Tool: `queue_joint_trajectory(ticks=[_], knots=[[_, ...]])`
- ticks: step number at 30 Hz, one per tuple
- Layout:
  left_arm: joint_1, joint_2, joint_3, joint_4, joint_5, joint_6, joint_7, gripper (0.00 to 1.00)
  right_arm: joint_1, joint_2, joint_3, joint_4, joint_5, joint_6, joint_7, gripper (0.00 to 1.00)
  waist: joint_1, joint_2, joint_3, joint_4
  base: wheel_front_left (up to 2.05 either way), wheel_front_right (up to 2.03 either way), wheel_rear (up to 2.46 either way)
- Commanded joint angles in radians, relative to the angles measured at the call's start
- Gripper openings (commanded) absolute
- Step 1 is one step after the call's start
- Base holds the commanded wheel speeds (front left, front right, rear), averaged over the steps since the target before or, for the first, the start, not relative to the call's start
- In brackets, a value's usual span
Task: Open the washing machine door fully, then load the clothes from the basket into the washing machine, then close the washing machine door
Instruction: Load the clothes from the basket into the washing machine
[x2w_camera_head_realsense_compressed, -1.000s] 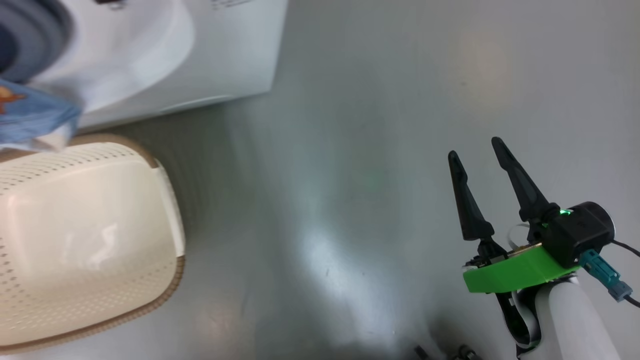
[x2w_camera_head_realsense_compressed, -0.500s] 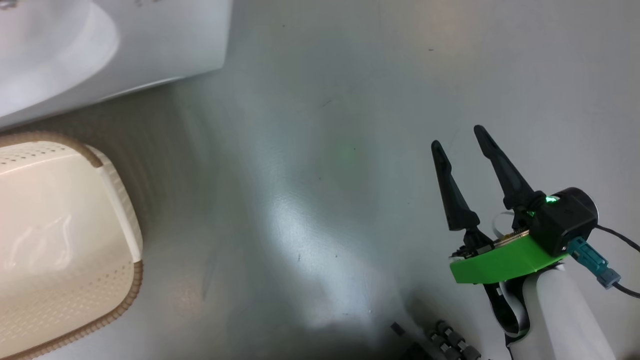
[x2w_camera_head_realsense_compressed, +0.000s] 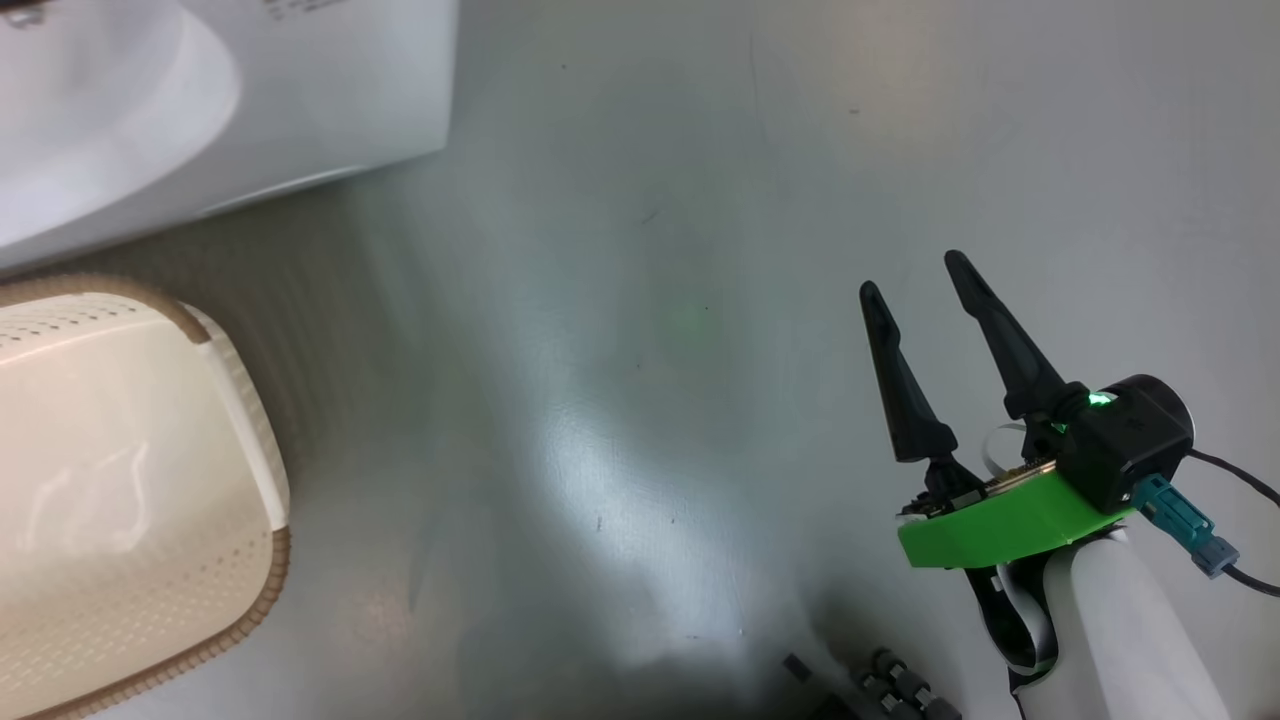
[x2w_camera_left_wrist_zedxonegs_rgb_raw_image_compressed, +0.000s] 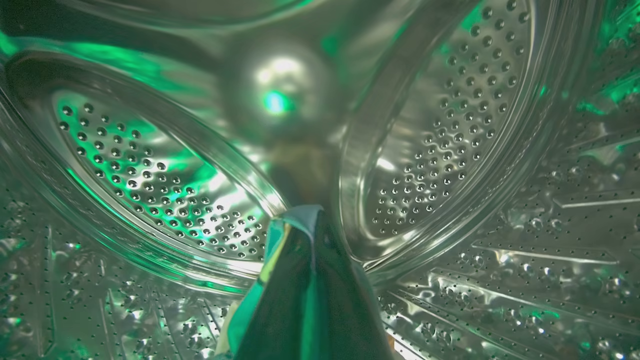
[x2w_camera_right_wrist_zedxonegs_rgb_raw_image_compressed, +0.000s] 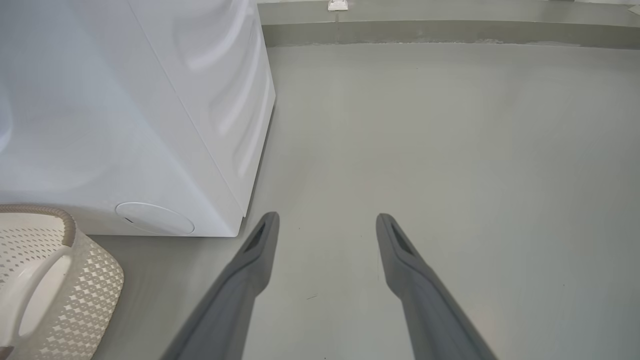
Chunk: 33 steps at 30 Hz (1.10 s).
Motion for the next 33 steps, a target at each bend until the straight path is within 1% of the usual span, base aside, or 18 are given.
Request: queue_joint_trajectory(ticks=[1,12,18,22,27,33], knots=[[0.009,0.057,0.005,-0.021,-0.006,-0.002,-0.006,1.00,0.016,-0.002,0.015,-0.016,0.004,0.002,-0.012,1.00,0.0000,0.0000,-0.010,0.005,0.00,0.00,0.00],[0.147,0.007,-0.049,-0.039,-0.061,-0.002,-0.006,1.00,0.017,-0.002,-0.011,-0.008,-0.029,0.002,-0.012,1.00,0.0000,0.0000,-0.099,0.057,0.00,0.00,0.00],[0.258,-0.015,-0.063,-0.090,-0.089,-0.002,-0.006,1.00,0.025,-0.002,-0.028,-0.003,-0.047,0.002,-0.012,1.00,0.0000,0.0000,-0.153,0.097,0.00,0.00,0.00],[0.362,-0.043,-0.046,-0.155,-0.094,-0.002,-0.006,1.00,0.035,-0.002,-0.036,0.000,-0.060,0.002,-0.009,1.00,0.0000,0.0000,-0.194,0.130,0.00,0.00,0.00],[0.524,-0.076,-0.023,-0.258,-0.065,0.004,-0.006,1.00,0.049,-0.002,-0.046,-0.006,-0.072,0.002,0.006,1.00,0.0000,0.0000,-0.244,0.165,0.00,0.00,0.00],[0.741,-0.129,0.033,-0.407,-0.052,0.029,-0.006,1.00,0.085,-0.002,-0.067,-0.021,-0.090,0.002,0.028,1.00,0.0000,0.0000,-0.313,0.207,0.00,0.00,0.00]])
